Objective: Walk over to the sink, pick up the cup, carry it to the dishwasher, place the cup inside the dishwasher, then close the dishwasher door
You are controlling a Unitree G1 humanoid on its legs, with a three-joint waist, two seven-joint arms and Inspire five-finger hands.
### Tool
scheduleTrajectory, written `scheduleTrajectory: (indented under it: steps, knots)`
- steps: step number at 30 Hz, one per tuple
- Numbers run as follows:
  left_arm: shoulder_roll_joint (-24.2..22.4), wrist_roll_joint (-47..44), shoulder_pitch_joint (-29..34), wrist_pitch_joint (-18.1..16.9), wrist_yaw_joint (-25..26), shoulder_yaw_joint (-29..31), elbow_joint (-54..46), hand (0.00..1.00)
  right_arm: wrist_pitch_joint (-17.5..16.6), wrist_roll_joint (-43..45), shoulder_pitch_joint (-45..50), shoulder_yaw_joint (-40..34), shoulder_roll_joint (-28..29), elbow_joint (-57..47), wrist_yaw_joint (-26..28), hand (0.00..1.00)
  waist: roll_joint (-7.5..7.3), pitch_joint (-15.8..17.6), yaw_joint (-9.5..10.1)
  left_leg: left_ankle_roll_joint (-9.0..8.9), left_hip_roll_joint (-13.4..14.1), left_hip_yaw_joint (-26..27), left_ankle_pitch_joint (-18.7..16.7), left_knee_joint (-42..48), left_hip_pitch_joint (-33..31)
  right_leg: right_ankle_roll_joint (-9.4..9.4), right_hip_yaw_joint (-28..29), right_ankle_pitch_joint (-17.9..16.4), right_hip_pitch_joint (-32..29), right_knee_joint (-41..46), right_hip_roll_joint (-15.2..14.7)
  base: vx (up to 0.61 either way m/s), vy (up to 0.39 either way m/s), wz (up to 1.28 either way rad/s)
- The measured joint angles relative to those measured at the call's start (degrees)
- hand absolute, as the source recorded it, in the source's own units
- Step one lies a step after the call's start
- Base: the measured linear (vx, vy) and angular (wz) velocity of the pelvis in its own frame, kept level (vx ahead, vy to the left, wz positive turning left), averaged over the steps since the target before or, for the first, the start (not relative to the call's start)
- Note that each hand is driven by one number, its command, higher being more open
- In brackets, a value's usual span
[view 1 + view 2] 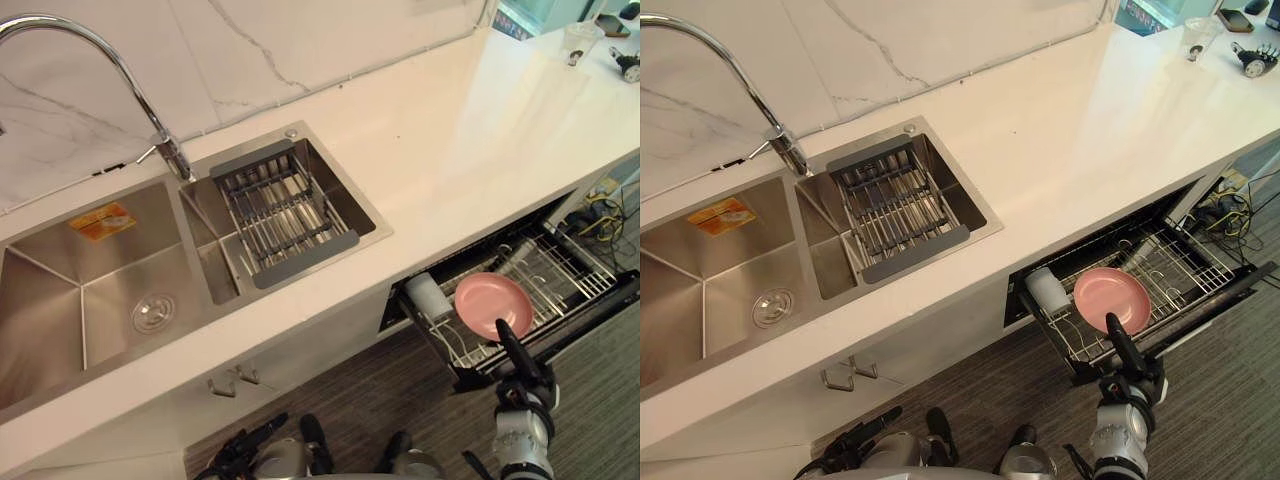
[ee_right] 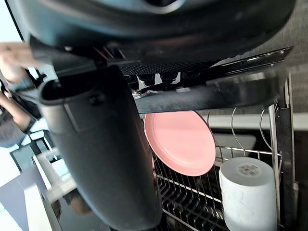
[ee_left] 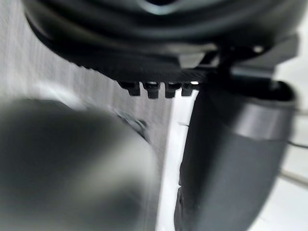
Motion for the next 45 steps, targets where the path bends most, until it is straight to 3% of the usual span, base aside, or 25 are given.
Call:
scheduleTrajectory:
  steps: [5,10,15,18,26,28,32,35,38,40,42,43,44,45]
  knots:
    - [-0.8,0.0,0.2,-0.9,-1.3,1.3,-0.1,1.0,3.5,3.1,-4.7,0.2,-3.3,2.9,4.1,1.0,1.08,0.2,1.7,0.12,0.0,-2.0,0.9,0.2,-1.3,-0.07,-2.1,-0.1,-0.1,-0.3,0.4,-0.01,0.009,0.2]
    - [-1.1,0.0,0.2,-1.7,-3.2,1.5,-0.2,1.0,4.2,5.0,-8.2,2.6,-5.4,4.1,8.3,1.0,2.65,0.8,2.56,0.71,0.2,-4.5,1.8,1.1,-3.4,-0.22,-4.8,-0.2,-0.3,-1.1,1.1,0.04,-0.004,0.23]
    - [-1.3,0.0,-0.1,-3.1,-4.5,1.7,-0.4,1.0,4.1,7.4,-12.8,6.8,-6.4,4.5,10.0,1.0,2.6,2.0,3.84,0.71,0.5,-4.9,2.2,0.2,-3.8,-0.87,-5.2,-0.3,-0.4,-1.7,1.8,0.04,-0.001,0.04]
    - [-1.1,-0.1,-0.6,-3.5,-4.8,1.9,-0.6,1.0,4.0,7.6,-12.6,7.9,-6.4,4.4,14.0,1.0,2.16,2.5,3.75,0.42,0.8,-4.9,2.9,-0.8,-4.3,-1.18,-5.2,-0.5,-1.0,-2.1,2.5,0.04,-0.013,-0.03]
    - [-1.2,-0.2,-1.0,-3.8,-8.2,0.5,-3.4,1.0,5.1,5.0,-10.8,13.2,-5.7,-0.2,15.8,1.0,1.01,3.8,3.98,-1.27,2.6,-5.0,5.0,-2.5,-4.8,-2.78,-5.7,-1.7,-2.5,-2.4,4.9,0.0,-0.007,-0.01]
    - [-0.9,-1.7,-0.5,-2.7,-10.6,-0.6,-4.8,1.0,5.3,0.8,-8.6,15.1,-5.7,-2.3,16.8,1.0,0.89,3.8,4.39,-1.68,3.1,-4.6,5.2,-2.5,-4.9,-3.09,-5.3,-1.9,-2.8,-2.4,5.4,0.04,0.009,-0.11]
    - [0.4,-4.0,0.2,-2.1,-12.6,-1.5,-5.1,1.0,8.9,-10.1,-3.8,23.2,-6.6,-2.6,23.5,1.0,0.05,3.5,5.11,-2.27,3.3,-3.8,4.8,-2.8,-4.5,-2.8,-4.2,-2.3,-2.9,-2.5,5.5,0.08,0.038,-0.1]
    - [1.6,-4.6,0.6,-1.3,-13.6,-1.5,-5.0,1.0,11.3,-14.7,1.2,26.1,-2.1,0.1,25.4,1.0,-1.63,2.6,5.6,-2.61,2.9,-3.7,4.0,-3.4,-4.1,-1.99,-4.1,-3.3,-2.9,-2.0,4.8,0.12,0.059,0.02]
    - [2.7,-4.6,0.6,-0.8,-14.0,-1.5,-3.3,1.0,12.3,-18.4,5.9,25.1,0.8,6.3,25.0,1.0,-3.46,1.5,4.95,-2.02,1.5,-3.3,0.6,-2.8,-2.9,0.18,-3.8,-7.7,-4.1,5.0,1.1,0.19,0.131,0.02]
    - [3.1,-4.6,0.6,-0.5,-14.0,-1.5,-0.8,1.0,11.8,-24.4,9.2,21.0,1.2,11.9,23.5,1.0,-4.94,-0.6,3.33,-1.54,-0.2,-3.6,-2.3,-2.0,-2.1,3.0,-2.8,-11.3,-6.5,16.2,-4.0,0.26,0.182,0.08]
    - [3.6,-4.5,0.6,-0.2,-13.6,-1.7,0.3,1.0,7.7,-25.6,9.8,16.2,1.3,12.9,22.1,1.0,-5.25,-1.2,1.54,-1.01,-1.1,-4.3,-3.5,-1.4,-0.8,2.98,1.6,-11.3,-11.1,30.7,-8.9,0.24,0.221,0.26]
    - [5.0,-4.5,0.7,0.1,-13.4,-2.6,0.6,1.0,6.0,-25.6,10.8,13.6,1.5,14.4,20.9,1.0,-7.14,-1.6,0.46,-0.52,-2.4,-6.2,-4.9,-0.5,0.6,2.72,5.7,-9.6,-13.5,40.0,-11.9,0.27,0.178,0.75]
    - [5.9,-4.5,0.7,0.1,-13.0,-3.2,0.6,1.0,5.5,-25.6,12.1,12.1,1.6,16.2,19.9,1.0,-7.78,-2.4,0.24,-0.15,-2.9,-7.9,-5.7,0.0,2.0,3.79,8.6,-6.3,-15.2,45.8,-13.4,0.3,0.14,1.05]
    - [6.5,-4.6,0.6,0.1,-12.3,-3.3,0.7,1.0,5.5,-25.6,13.3,10.2,2.0,18.5,18.2,1.0,-8.06,-2.4,-0.1,0.0,-2.9,-10.3,-6.6,0.2,3.6,3.3,11.5,-0.6,-17.8,52.9,-14.6,0.35,0.082,1.1]
